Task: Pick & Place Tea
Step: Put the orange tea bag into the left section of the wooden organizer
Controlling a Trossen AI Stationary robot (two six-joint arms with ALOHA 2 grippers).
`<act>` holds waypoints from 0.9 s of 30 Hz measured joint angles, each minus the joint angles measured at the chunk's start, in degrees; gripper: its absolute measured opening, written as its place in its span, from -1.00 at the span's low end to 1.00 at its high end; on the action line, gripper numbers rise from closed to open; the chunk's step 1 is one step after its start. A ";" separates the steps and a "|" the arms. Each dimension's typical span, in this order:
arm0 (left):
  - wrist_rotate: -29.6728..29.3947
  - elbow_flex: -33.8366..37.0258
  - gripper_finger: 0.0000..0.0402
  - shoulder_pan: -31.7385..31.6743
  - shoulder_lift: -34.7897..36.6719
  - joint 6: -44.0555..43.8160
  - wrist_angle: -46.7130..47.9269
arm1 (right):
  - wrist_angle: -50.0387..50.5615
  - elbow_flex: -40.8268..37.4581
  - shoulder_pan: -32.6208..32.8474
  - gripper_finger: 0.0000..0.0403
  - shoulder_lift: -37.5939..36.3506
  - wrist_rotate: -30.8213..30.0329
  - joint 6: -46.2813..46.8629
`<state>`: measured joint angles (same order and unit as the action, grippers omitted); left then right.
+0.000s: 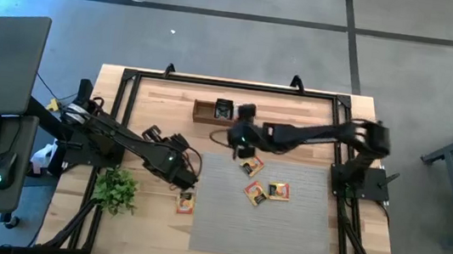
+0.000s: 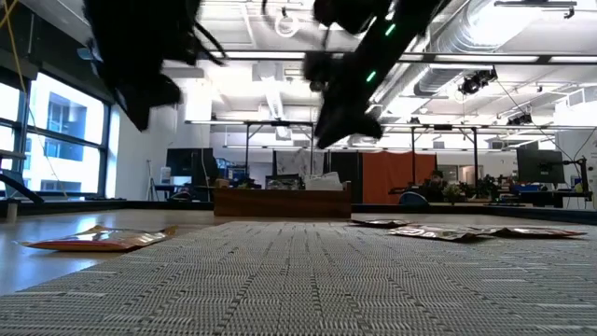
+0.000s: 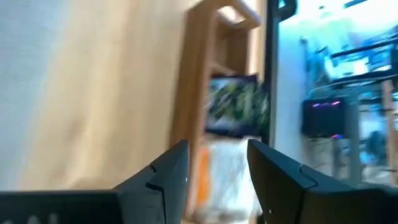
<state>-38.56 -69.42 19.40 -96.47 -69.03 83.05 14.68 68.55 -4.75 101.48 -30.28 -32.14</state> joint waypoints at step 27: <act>-2.56 28.68 -1.00 14.36 33.86 18.13 -43.67 | 11.50 -0.07 14.24 -0.31 -11.90 20.82 30.97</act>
<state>-41.13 -40.74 33.76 -62.61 -50.90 39.38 26.18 68.49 9.48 89.58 -9.46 -1.17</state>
